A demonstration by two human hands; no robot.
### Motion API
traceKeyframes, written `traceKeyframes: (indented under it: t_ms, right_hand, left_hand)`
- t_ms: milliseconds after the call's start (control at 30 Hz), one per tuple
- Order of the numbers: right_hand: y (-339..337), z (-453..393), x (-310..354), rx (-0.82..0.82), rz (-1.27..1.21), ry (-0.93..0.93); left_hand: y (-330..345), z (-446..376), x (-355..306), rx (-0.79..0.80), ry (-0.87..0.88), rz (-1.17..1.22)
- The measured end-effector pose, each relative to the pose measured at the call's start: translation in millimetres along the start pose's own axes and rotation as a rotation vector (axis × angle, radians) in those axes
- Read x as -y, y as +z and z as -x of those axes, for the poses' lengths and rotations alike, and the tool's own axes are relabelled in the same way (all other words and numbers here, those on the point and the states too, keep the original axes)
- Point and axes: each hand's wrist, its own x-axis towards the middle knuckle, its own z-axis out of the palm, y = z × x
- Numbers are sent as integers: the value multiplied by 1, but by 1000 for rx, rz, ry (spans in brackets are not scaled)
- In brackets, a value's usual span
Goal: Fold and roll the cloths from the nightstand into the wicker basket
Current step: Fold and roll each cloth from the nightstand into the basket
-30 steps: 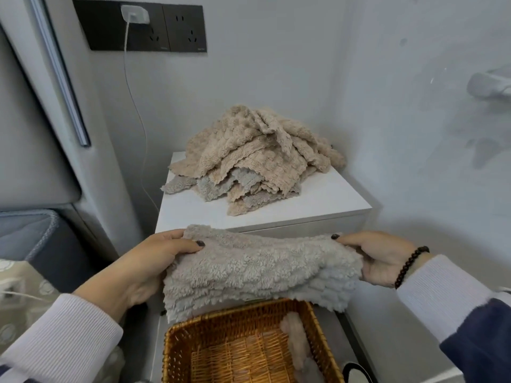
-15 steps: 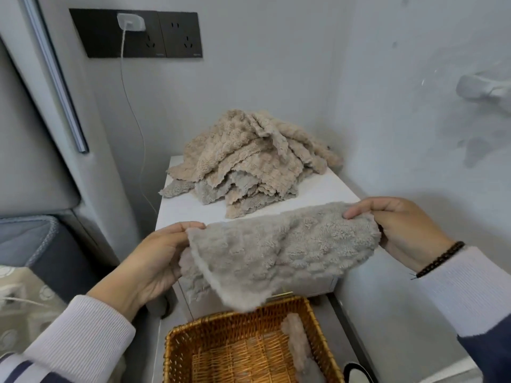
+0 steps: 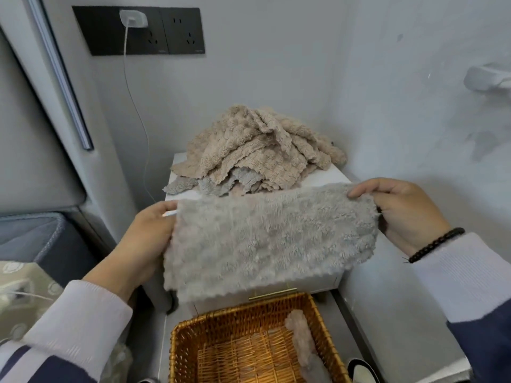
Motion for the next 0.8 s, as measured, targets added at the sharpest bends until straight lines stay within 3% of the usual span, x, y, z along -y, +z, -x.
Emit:
traceKeyframes:
  t_ms: [67,200,500,800]
  right_hand:
    - [11,-5,-9,-44,275,-50]
    - [40,-16,-19,-61,440,-106]
    - [77,-58,-42,-346,338,45]
    - [83,-77,-47,-177,228,282]
  left_hand:
    - [-2,-10,10,-147,52,-252]
    - [-5,-20,22,-226,117,-285]
    - [-16,-38,18,-289,154,-312]
    - [-9,-52,7,-163,-125,-83]
